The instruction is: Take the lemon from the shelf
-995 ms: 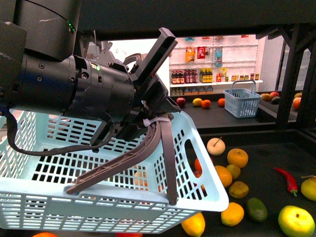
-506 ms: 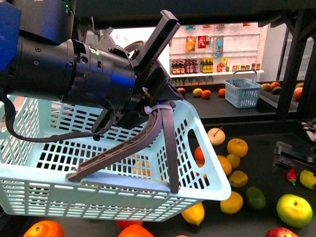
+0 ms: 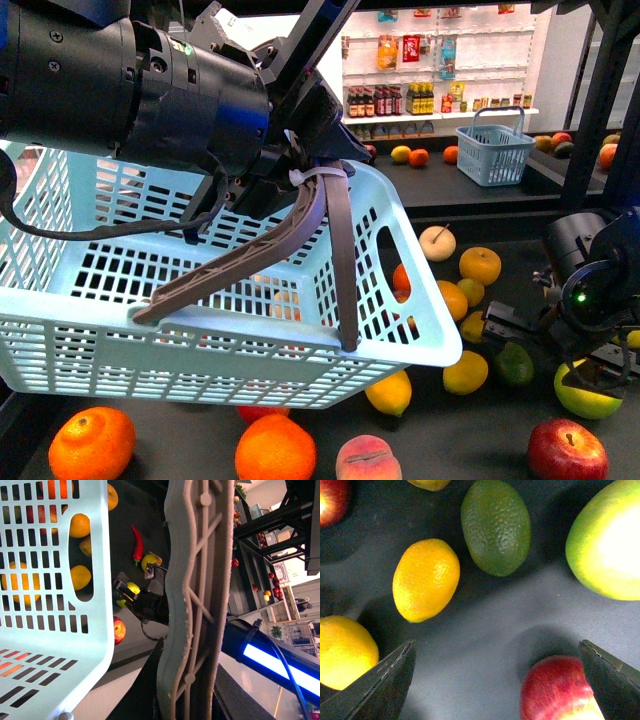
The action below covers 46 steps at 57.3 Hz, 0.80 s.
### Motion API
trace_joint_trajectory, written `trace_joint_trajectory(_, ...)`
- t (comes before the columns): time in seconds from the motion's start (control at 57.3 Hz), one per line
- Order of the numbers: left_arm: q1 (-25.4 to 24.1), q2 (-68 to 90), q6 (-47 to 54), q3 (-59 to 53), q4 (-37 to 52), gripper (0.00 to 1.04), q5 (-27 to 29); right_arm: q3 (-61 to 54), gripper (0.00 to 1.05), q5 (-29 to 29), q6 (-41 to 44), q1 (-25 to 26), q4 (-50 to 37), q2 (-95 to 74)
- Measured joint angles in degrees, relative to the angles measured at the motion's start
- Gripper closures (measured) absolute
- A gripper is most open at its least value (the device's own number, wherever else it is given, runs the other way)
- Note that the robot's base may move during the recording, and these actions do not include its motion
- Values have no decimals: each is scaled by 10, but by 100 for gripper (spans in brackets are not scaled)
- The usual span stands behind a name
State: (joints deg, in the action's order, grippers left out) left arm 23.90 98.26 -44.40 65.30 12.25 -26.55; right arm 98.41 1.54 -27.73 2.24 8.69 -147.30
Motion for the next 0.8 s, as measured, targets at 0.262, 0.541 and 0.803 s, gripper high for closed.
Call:
trace_joint_trajectory(0.262,0,0,0,0,0,91,0,97,7,4,-33,-21,32,-70)
trace_joint_trajectory(0.541,0,0,0,0,0,92,0,200,7,13,-47,-33,79,-134)
trace_joint_trajectory(0.803,0,0,0,0,0,92,0,293,7,20,-59,-46,116,-193)
